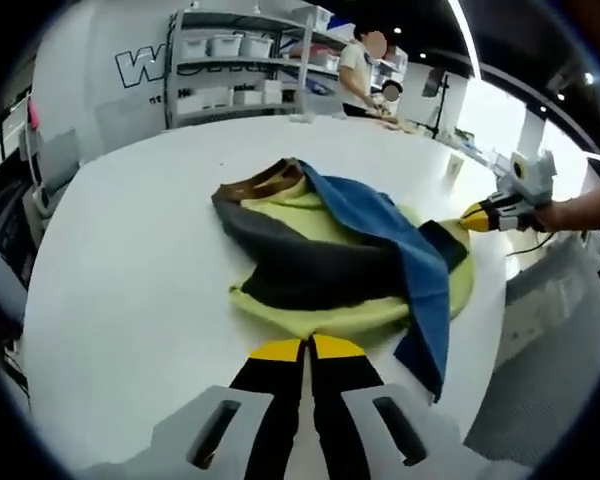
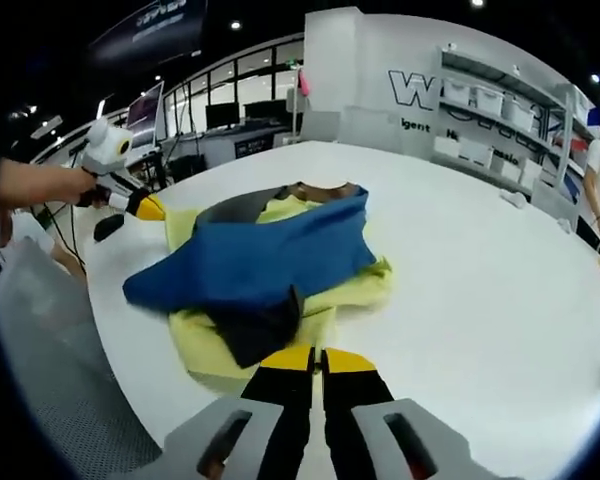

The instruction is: Fold the garment on the visible template until the final outline fits inside the template.

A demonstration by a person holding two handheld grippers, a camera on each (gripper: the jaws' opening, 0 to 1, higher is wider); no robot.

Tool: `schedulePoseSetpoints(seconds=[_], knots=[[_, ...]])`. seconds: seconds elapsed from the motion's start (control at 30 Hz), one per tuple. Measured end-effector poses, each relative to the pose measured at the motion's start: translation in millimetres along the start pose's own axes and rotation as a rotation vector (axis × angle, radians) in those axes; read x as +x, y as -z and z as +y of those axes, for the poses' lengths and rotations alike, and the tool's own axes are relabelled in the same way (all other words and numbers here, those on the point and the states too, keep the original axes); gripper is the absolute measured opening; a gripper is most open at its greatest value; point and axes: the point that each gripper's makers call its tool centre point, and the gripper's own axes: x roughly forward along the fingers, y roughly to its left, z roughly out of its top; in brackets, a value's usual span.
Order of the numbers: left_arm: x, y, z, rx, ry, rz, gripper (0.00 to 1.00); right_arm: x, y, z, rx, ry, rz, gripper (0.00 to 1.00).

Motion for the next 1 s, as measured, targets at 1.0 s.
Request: schedulePoseSetpoints(seconds=[1.0], knots=[[5.1,25.3,31.3,-0.080,-0.094,0.063,0.06,-32.5,73.5,28.1,-0.036,-0.118,0.234,0.00]])
